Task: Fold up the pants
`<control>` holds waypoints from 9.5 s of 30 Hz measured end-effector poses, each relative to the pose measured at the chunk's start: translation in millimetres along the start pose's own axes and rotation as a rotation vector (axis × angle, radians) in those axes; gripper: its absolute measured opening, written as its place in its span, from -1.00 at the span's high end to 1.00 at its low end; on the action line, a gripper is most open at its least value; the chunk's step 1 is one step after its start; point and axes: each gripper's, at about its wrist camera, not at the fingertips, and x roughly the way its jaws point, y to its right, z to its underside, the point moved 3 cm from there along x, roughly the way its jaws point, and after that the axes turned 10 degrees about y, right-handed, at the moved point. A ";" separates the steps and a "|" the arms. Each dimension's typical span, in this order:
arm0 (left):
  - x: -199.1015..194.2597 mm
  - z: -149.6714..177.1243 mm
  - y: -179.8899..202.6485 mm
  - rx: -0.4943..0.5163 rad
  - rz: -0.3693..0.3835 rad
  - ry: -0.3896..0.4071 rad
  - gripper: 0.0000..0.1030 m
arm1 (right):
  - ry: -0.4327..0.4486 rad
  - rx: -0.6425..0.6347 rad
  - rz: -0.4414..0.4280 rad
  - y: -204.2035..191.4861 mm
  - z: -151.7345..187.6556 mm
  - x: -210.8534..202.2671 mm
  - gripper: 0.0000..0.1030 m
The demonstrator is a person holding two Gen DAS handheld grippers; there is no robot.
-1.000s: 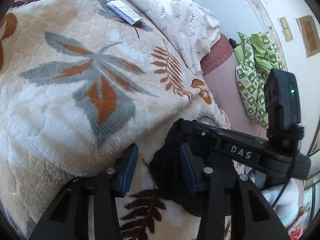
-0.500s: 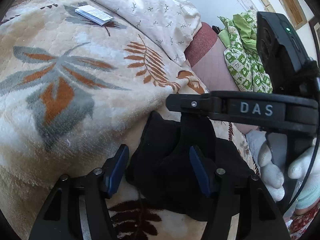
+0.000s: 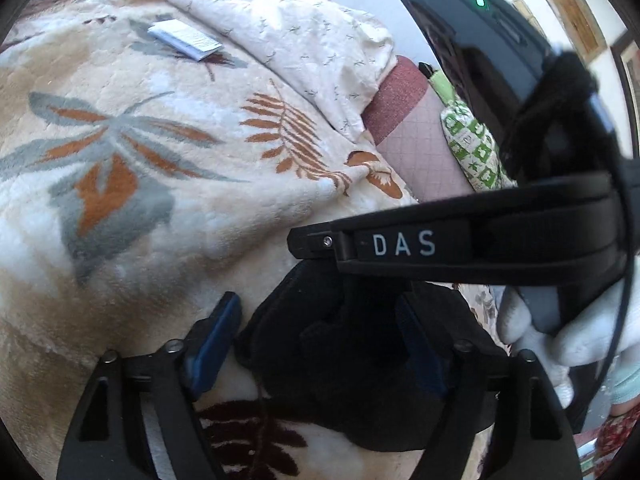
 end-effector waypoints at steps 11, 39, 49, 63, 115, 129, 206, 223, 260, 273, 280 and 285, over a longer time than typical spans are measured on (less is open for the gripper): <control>8.3 4.5 34.4 -0.065 0.144 -0.132 0.55 | 0.093 0.001 -0.001 11.8 16.2 -48.6 0.81; -6.3 99.6 150.4 0.078 0.121 -0.272 -0.04 | 0.481 0.562 -0.005 224.2 233.4 -165.5 0.73; -34.7 84.5 118.7 0.223 -0.013 -0.233 -0.07 | 0.402 0.802 -0.118 200.3 264.6 -77.3 0.76; 45.6 113.4 312.1 0.587 0.211 -0.336 -0.19 | 0.744 1.292 0.090 245.3 506.2 -158.9 0.07; 85.9 21.6 200.4 0.359 0.164 -0.336 0.71 | 0.666 0.594 -0.100 111.9 257.3 -131.2 0.64; 39.0 -15.7 96.6 0.098 0.053 -0.235 0.18 | 0.684 0.487 -0.092 86.0 267.0 -176.3 -0.01; 32.3 -14.3 111.7 0.079 0.133 -0.282 0.03 | 0.697 0.781 -0.109 176.0 250.8 -139.8 -0.08; 51.4 -8.0 134.2 0.187 0.015 -0.253 -0.04 | 0.678 0.775 -0.164 143.1 273.9 -114.8 -0.07; -163.2 112.9 155.8 0.535 -0.270 0.056 -0.64 | 0.651 0.573 0.419 10.6 361.5 -187.6 -0.30; -159.1 115.0 155.3 0.522 -0.248 0.050 -0.64 | 0.622 0.592 0.425 17.5 361.9 -175.4 -0.33; -151.3 118.7 152.5 0.543 -0.274 0.033 -0.64 | 0.606 0.606 0.415 19.5 362.4 -168.6 -0.33; -149.4 120.8 152.6 0.555 -0.284 0.037 -0.64 | 0.597 0.608 0.408 19.4 361.8 -164.6 -0.34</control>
